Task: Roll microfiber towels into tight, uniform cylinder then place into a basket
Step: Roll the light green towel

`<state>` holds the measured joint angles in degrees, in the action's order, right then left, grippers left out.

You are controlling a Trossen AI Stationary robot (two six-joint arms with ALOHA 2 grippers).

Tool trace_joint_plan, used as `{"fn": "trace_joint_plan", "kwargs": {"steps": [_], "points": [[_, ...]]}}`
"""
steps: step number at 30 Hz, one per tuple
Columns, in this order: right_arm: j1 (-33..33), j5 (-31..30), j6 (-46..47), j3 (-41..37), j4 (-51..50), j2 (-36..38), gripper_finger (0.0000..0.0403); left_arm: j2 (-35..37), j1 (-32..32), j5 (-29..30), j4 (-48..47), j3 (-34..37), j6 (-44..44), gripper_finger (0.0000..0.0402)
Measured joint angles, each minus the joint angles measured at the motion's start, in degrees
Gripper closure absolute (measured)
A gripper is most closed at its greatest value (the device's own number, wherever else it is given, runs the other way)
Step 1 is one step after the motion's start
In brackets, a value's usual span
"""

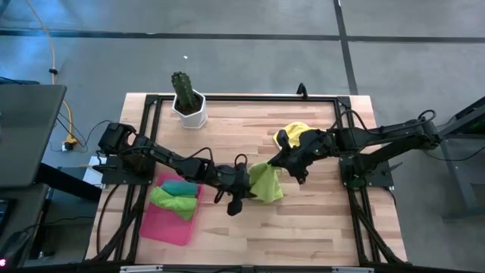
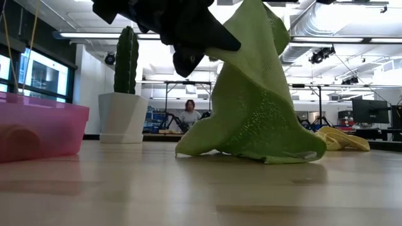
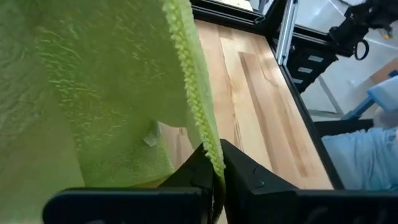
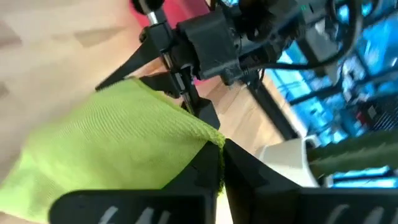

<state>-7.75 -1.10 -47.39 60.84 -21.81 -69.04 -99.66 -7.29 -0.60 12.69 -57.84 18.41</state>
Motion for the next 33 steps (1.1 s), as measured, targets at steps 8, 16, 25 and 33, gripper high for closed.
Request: {"fn": "trace_joint_plan", "kwargs": {"steps": [8, 16, 25, 33], "points": [[0.00, 1.09, 20.20, -2.58, -2.79, -0.02, 0.0298, 0.00, 0.02, -3.57, -0.02, 0.00, 8.29, 0.0400], [-0.02, 1.11, 41.52, -10.61, -0.06, -0.04, 0.0278, 0.00, 0.00, -7.79, -1.44, 0.00, 16.08, 0.0401], [-0.04, 1.11, 54.44, -22.41, 6.73, -0.04, 0.0279, 0.00, 0.02, -7.80, -1.46, 0.00, 17.45, 0.0401], [-0.04, 1.11, 58.98, -28.05, 8.65, -0.04, 0.0279, 0.01, 0.02, -7.80, -1.46, 0.00, 17.45, 0.0401]]}}
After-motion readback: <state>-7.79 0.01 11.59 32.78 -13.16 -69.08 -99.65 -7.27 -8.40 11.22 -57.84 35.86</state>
